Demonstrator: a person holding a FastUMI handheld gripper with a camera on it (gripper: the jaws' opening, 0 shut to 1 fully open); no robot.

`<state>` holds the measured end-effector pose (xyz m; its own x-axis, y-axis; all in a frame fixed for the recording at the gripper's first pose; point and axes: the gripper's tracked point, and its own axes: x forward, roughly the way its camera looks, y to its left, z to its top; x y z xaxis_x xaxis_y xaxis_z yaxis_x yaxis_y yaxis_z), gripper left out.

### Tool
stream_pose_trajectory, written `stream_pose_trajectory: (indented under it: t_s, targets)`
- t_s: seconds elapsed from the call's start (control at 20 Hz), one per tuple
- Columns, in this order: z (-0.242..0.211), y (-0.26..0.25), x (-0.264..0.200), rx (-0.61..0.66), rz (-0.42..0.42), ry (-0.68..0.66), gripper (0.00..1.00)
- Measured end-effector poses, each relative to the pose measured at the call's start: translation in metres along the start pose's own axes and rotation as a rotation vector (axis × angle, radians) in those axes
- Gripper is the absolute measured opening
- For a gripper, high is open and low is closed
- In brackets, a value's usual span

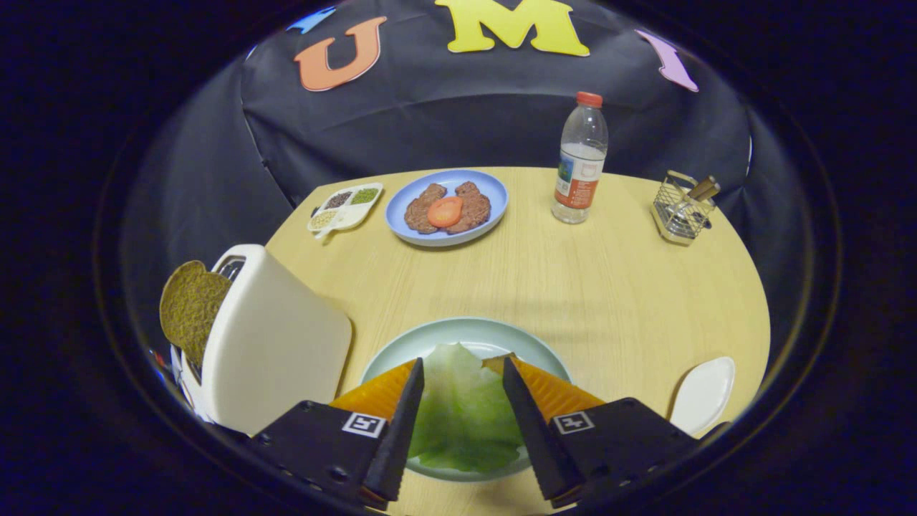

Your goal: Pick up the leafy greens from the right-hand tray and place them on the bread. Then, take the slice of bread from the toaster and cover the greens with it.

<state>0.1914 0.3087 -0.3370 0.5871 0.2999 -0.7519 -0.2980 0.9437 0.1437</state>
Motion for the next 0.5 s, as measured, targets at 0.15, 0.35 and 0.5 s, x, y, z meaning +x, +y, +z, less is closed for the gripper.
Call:
stream_pose_trajectory:
  t_s: [0.15, 0.35, 0.5]
  targets:
    - [0.013, 0.009, -0.028, -0.022, 0.007, -0.062, 0.85]
    - [0.034, 0.028, -0.065, -0.061, -0.018, -0.207, 0.96]
    - [0.042, 0.051, -0.091, -0.05, -0.034, -0.274, 0.97]
